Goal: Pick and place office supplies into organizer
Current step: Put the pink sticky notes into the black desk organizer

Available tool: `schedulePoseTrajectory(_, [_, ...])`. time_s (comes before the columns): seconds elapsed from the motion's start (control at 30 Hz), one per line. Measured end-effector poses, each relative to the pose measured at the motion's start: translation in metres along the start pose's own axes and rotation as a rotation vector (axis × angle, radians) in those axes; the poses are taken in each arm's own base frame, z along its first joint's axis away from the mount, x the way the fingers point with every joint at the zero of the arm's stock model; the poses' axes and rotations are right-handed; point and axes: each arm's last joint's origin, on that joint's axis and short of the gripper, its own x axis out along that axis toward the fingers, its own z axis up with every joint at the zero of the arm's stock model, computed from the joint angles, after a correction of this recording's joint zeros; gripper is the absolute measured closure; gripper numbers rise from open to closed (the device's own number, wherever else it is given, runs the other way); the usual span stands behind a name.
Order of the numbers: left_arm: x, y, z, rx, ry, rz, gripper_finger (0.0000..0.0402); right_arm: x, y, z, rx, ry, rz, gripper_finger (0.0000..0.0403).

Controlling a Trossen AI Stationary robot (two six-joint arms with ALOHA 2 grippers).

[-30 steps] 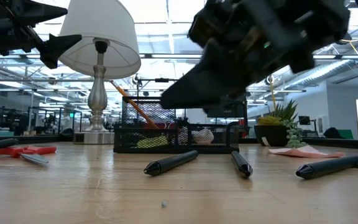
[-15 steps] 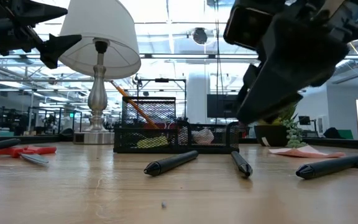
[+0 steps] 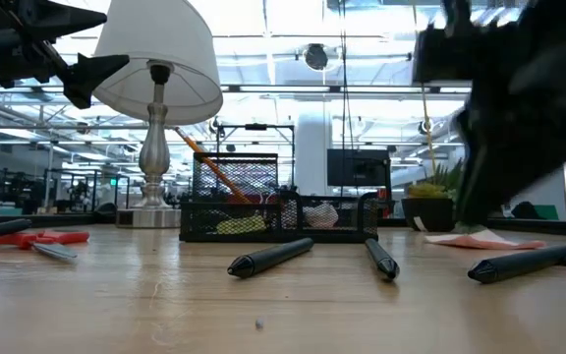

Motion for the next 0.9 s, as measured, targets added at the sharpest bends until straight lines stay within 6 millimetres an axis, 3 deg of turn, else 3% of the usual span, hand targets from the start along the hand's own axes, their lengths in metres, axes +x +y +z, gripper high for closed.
schedulePoseTrajectory(0.17, [0.000,0.000,0.000,0.000,0.000,0.000,0.0082,-0.038,0.019,0.000,-0.087,-0.168,-0.146,0.0328])
schedulePoseTrajectory(0.33, [0.000,0.000,0.000,0.000,0.000,0.000,0.0082,-0.052,0.026,-0.013,-0.174,-0.209,-0.203,0.0328])
schedulePoseTrajectory(0.63, [0.000,0.000,0.000,0.000,0.000,0.000,0.0082,-0.038,0.015,-0.039,-0.182,-0.036,-0.345,0.0349])
schedulePoseTrajectory(0.9, [0.000,0.000,0.000,0.000,0.000,0.000,0.0082,-0.013,0.005,-0.061,-0.260,-0.031,-0.344,0.0363])
